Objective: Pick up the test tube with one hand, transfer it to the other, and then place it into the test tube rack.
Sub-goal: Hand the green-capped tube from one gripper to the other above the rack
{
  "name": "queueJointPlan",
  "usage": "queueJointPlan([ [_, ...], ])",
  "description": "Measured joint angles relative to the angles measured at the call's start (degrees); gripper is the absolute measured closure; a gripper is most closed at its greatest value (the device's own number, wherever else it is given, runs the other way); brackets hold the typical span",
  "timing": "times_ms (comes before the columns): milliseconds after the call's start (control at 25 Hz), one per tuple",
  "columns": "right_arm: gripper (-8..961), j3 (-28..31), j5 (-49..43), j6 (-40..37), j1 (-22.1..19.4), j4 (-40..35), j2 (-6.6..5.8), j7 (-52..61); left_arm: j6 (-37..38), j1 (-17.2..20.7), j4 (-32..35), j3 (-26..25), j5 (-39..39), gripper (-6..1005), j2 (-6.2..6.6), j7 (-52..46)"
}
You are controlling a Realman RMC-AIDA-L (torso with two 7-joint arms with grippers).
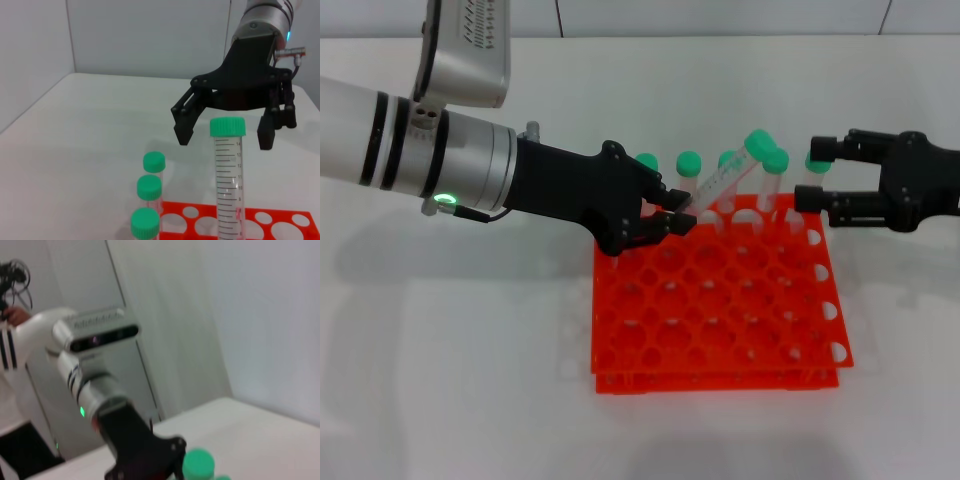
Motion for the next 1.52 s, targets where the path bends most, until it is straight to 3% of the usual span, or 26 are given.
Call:
queueJointPlan([
  [400,147,-0.27,7.66,1.17,0.59,6.48,0.34,-2.82,-1.11,-0.05,-0.23,0.3,-0.35,809,-0.16,0.15],
  [880,153,-0.77,10.67,1.5,1.74,13.06,0.83,-8.17,-1.85,-0.35,-0.82,0.41,-1.14,809,-0.18,0.15],
  [1520,161,-5.81,18.94,1.63,3.08,19.35,1.13,-14.66,-3.5,-1.28,-2.9,0.98,-1.12,809,-0.17,1.04],
])
